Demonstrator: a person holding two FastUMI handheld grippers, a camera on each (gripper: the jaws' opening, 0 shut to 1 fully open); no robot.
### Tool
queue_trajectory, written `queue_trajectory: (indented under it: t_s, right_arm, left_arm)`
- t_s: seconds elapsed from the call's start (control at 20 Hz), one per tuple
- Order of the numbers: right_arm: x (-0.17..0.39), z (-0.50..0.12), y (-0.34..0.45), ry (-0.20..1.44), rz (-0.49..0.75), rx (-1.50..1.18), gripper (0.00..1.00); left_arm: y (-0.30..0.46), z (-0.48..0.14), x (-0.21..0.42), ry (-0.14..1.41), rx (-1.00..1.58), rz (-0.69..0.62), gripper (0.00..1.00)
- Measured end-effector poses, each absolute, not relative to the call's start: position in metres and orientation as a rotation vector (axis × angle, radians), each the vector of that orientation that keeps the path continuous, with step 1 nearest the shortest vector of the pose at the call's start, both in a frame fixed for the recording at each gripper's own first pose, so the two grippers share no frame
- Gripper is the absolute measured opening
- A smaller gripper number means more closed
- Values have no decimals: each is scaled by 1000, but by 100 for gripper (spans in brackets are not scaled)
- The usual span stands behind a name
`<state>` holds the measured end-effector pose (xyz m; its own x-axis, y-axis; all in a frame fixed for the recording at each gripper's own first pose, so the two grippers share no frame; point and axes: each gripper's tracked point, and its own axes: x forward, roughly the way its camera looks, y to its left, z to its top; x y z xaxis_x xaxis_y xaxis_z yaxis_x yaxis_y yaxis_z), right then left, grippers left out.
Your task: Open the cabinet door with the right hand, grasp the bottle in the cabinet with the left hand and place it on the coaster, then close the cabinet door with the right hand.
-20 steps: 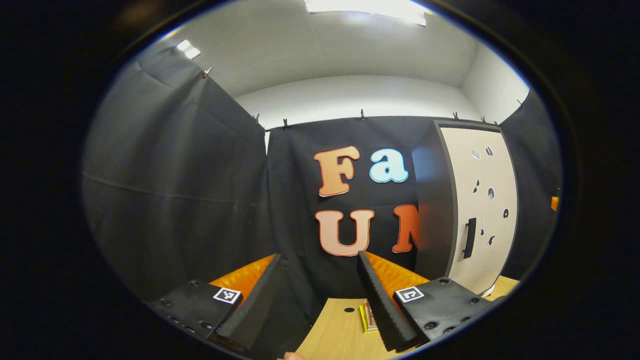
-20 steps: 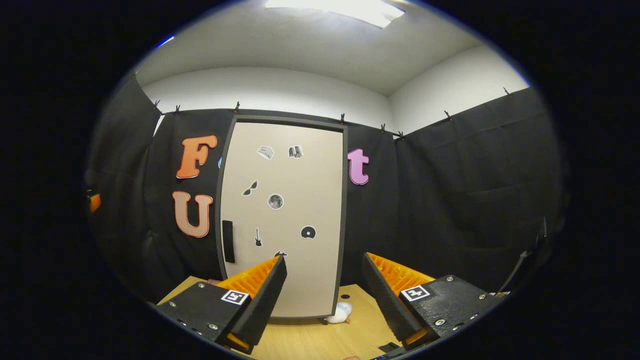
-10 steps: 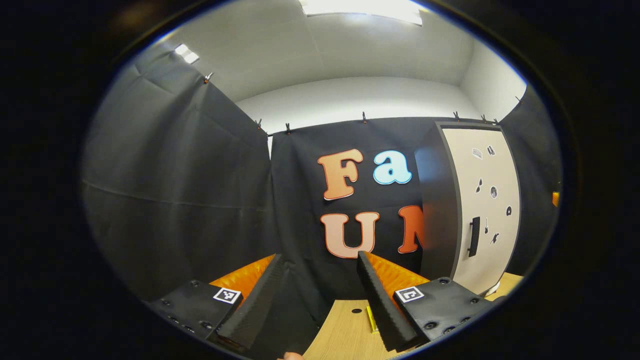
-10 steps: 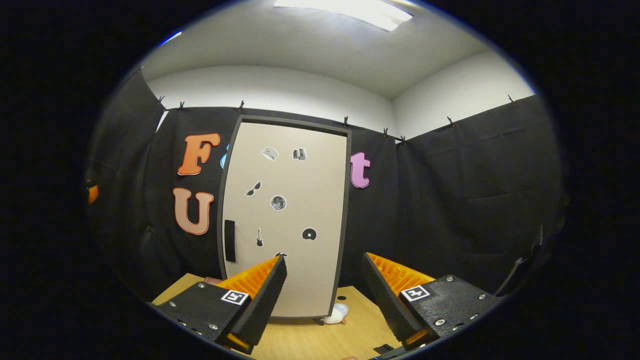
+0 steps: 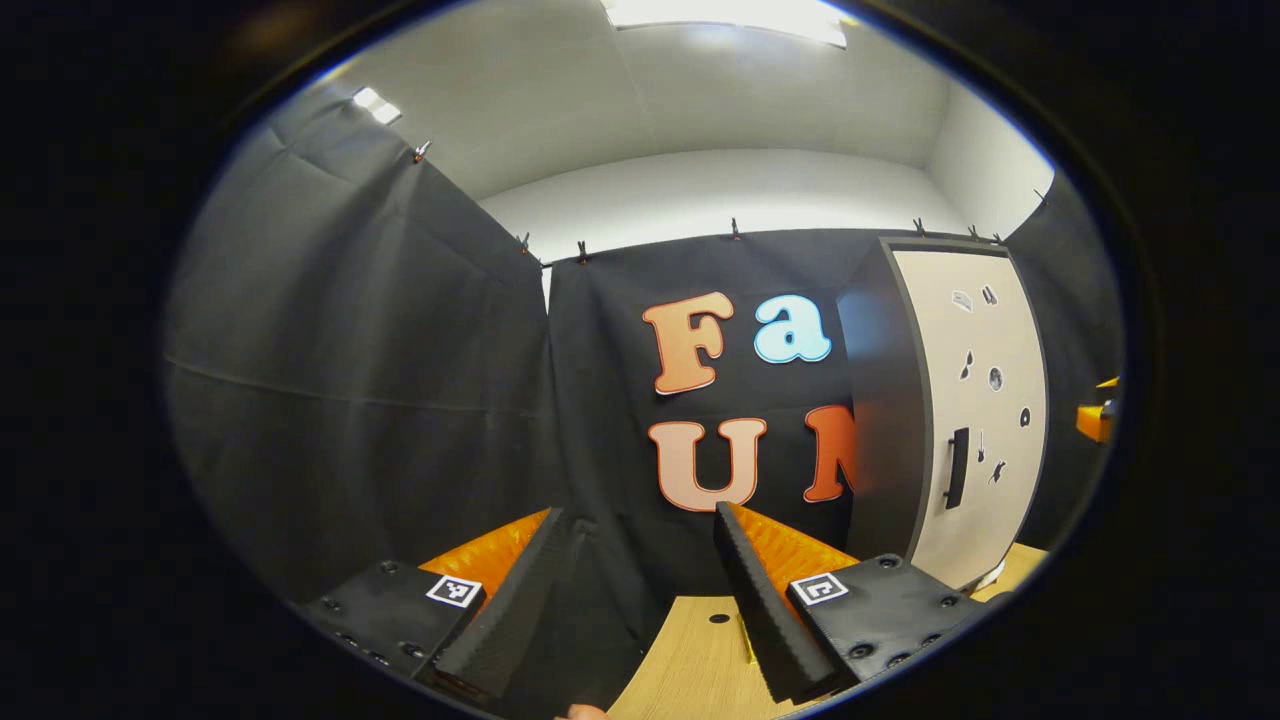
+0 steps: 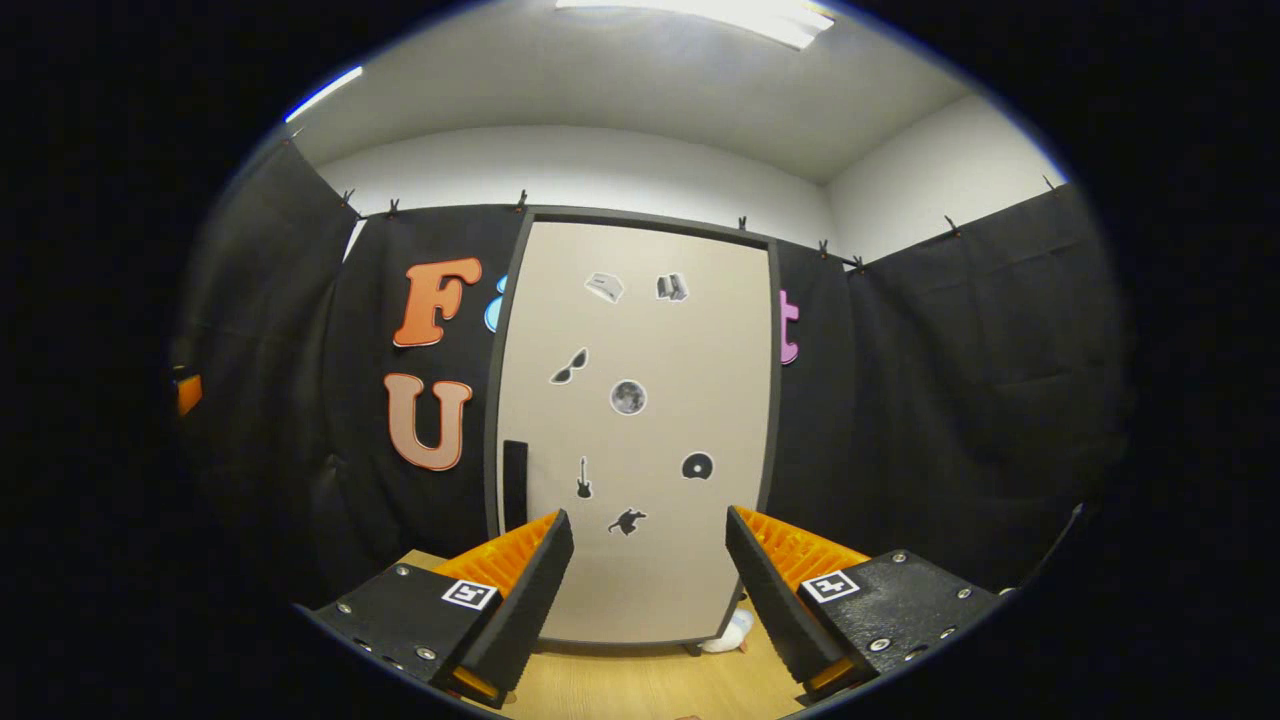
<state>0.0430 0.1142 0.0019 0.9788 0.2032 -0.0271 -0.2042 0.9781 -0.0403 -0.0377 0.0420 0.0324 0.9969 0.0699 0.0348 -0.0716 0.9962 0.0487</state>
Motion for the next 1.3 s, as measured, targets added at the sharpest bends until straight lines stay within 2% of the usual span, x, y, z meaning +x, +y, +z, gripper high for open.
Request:
queue_trajectory:
  t_s: [0.15, 0.2, 0.4, 0.75, 0.8, 1.0, 1.05, 1.1, 1.25, 1.3]
  right_arm:
    - [70, -6, 146, 29, 244, -58, 95]
    - [76, -10, 158, 39, 263, -60, 96]
    - [105, -25, 204, 71, 308, -12, 96]
    - [162, -56, 251, 119, 291, 29, 96]
    - [168, -63, 256, 135, 292, 35, 96]
    - [190, -82, 269, 168, 283, 27, 87]
    - [195, -85, 273, 176, 286, 29, 84]
    - [199, -89, 276, 184, 288, 32, 83]
    - [209, -96, 282, 208, 289, 53, 68]
    - [211, -96, 284, 209, 291, 59, 65]
  left_arm:
    - [50, 31, -38, -32, 56, 89, 94]
    - [52, 31, -40, -30, 58, 95, 96]
    - [61, 29, -43, -27, 71, 118, 96]
    - [88, 25, -53, -13, 88, 172, 96]
    - [92, 25, -54, -10, 91, 181, 94]
    - [107, 22, -60, -5, 96, 205, 93]
    - [109, 22, -60, -3, 98, 212, 96]
    - [112, 21, -60, -2, 101, 219, 94]
    - [117, 20, -60, 2, 106, 230, 96]
    - [119, 18, -61, 5, 108, 232, 94]
